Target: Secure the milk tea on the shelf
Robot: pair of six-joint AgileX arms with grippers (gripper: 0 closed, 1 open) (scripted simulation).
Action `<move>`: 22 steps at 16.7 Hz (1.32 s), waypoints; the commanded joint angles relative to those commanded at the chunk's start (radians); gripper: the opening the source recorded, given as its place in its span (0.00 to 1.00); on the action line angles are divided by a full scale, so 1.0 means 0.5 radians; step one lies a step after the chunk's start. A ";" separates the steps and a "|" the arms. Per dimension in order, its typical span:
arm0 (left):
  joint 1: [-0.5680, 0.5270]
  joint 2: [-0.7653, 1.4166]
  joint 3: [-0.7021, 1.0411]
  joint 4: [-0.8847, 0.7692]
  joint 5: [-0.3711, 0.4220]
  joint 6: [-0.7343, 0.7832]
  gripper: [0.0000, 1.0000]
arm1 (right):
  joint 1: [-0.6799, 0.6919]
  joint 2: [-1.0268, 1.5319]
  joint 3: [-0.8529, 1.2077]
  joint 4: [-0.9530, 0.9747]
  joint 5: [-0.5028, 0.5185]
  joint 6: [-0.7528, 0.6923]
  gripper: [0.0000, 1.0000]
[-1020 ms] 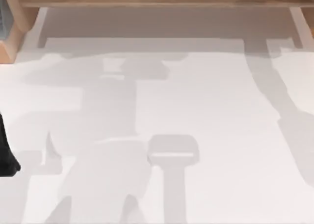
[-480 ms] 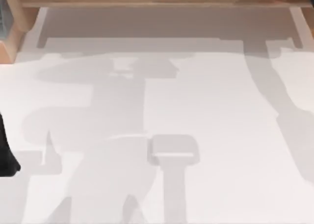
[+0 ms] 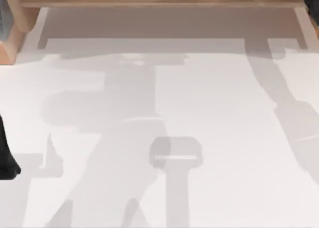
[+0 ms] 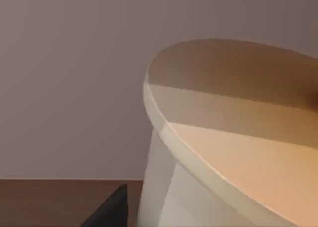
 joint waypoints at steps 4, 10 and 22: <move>0.000 0.000 0.000 0.000 0.000 0.000 1.00 | -0.001 0.004 0.003 0.001 -0.001 -0.001 0.00; 0.000 0.000 0.000 0.000 0.000 0.000 1.00 | -0.001 0.004 0.003 0.001 -0.001 -0.001 0.45; 0.000 0.000 0.000 0.000 0.000 0.000 1.00 | -0.001 0.004 0.003 0.001 -0.001 -0.001 1.00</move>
